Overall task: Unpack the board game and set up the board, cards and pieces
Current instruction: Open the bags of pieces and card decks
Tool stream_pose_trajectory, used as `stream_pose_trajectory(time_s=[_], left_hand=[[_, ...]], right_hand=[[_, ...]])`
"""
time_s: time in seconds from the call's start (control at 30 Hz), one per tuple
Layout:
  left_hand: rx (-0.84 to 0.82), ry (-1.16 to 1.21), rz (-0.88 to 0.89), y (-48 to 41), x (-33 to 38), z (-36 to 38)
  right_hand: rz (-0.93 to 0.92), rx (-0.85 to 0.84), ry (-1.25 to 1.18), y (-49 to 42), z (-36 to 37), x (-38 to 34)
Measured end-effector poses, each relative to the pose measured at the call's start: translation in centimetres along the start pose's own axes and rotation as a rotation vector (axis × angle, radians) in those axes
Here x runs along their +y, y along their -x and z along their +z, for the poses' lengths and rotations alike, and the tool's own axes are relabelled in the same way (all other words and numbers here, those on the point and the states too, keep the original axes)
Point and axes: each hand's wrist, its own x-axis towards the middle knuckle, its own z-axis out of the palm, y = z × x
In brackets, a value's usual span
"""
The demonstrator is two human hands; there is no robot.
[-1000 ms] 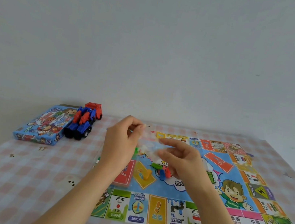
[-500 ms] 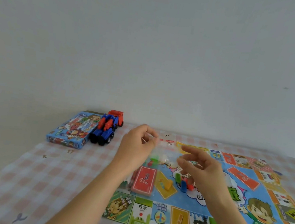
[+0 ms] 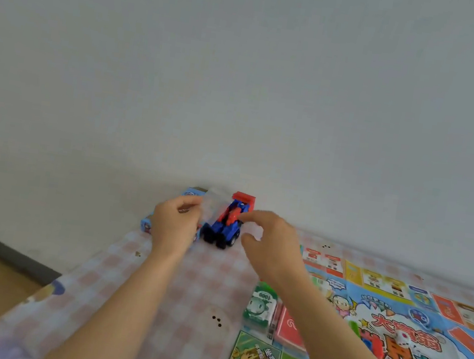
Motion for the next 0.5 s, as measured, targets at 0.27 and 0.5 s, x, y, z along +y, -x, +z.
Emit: stream_pose_trajectory(time_s=[0.27, 0.5], left_hand=[[-0.062, -0.448, 0.088, -3.6, -2.9, -2.4], [-0.083, -0.77, 0.19, -4.5, -4.0, -2.2]], right_hand=[[-0.09, -0.052, 0.186, -2.5, 3.3, -1.4], [-0.106, -0.069, 0.218, -3.3, 4.3, -1.4]])
